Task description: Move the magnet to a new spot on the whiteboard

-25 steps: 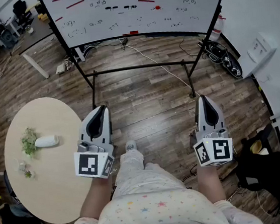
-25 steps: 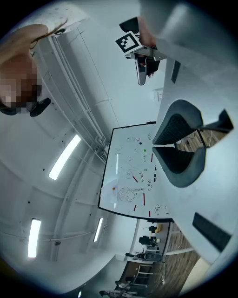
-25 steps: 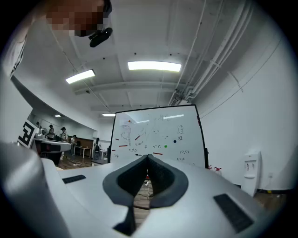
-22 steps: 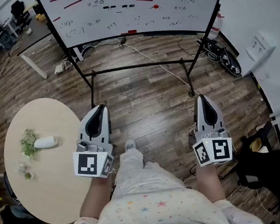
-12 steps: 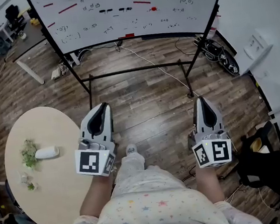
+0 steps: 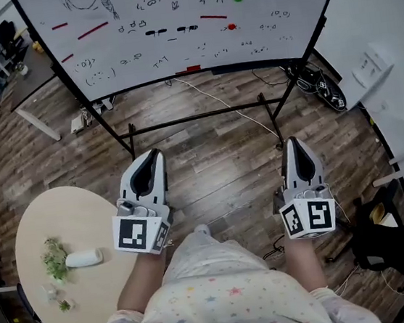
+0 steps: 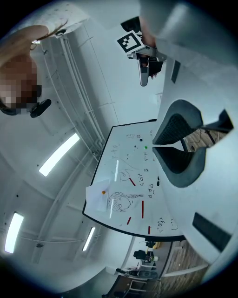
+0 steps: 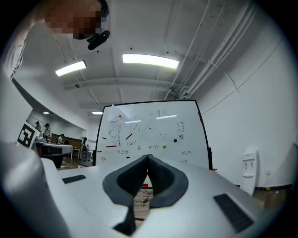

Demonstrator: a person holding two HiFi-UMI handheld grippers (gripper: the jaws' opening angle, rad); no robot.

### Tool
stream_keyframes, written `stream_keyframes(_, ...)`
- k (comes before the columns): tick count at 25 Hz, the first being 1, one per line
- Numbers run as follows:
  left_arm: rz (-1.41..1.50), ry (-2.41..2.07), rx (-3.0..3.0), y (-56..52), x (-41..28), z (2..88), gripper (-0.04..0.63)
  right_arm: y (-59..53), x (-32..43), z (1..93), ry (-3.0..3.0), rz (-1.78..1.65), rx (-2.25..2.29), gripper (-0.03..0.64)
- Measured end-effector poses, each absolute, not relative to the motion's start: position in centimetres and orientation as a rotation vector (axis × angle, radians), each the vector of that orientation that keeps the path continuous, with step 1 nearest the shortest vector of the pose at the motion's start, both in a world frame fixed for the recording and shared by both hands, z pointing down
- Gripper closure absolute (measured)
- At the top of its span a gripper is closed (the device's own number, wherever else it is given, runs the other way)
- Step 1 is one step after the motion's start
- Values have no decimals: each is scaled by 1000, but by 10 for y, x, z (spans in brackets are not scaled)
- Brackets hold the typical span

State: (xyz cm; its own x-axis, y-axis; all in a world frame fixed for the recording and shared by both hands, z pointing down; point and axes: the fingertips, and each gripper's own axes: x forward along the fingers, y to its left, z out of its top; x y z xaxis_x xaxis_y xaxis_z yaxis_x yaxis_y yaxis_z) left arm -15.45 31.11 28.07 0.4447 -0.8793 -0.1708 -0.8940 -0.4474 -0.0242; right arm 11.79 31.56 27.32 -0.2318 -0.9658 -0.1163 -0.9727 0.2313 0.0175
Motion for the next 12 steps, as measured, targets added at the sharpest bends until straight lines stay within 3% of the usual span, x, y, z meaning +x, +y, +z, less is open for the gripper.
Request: stream_keyframes(12,201,1582,-2629,219,-191,301,569,231,78,297,2398,72,-1979,617)
